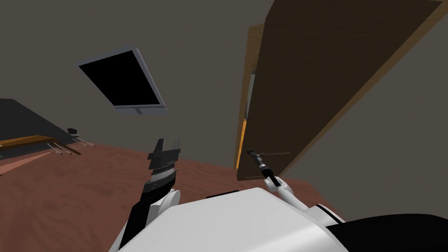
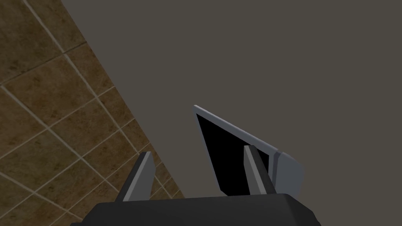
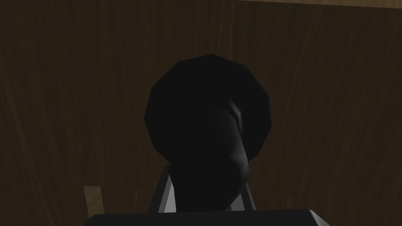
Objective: Pull the door open
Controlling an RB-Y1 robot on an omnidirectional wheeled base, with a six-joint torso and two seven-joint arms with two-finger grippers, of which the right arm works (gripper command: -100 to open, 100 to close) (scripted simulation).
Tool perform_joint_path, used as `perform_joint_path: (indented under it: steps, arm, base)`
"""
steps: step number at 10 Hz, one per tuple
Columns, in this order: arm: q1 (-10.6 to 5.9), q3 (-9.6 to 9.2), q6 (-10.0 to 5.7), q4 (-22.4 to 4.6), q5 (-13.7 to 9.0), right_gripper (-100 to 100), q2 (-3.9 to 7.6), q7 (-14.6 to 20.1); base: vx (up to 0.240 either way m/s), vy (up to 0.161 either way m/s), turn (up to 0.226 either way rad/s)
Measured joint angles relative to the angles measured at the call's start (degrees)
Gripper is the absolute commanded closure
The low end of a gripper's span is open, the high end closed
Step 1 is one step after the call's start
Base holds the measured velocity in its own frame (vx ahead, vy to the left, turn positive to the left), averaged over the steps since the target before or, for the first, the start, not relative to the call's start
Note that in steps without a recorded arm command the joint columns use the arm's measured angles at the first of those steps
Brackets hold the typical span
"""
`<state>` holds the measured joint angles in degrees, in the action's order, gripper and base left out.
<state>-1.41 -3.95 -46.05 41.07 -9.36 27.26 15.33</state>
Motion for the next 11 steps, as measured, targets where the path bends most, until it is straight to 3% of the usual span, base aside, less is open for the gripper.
perform_joint_path:
  steps: [2, 4, 11]
  arm:
    - [0.12, -0.68, -0.55, -0.15, 0.26, 100, 0.27, 0.70]
    - [1.42, -1.44, -1.78, 0.68, 0.32, 100, 1.54, 1.74]
    - [5.08, -5.07, -7.95, 0.61, 1.13, 100, 5.12, 5.65]
  base:
    - [-0.127, -0.024, 0.085]
    - [-0.220, -0.075, 0.123]
    - [-0.145, -0.061, 0.085]
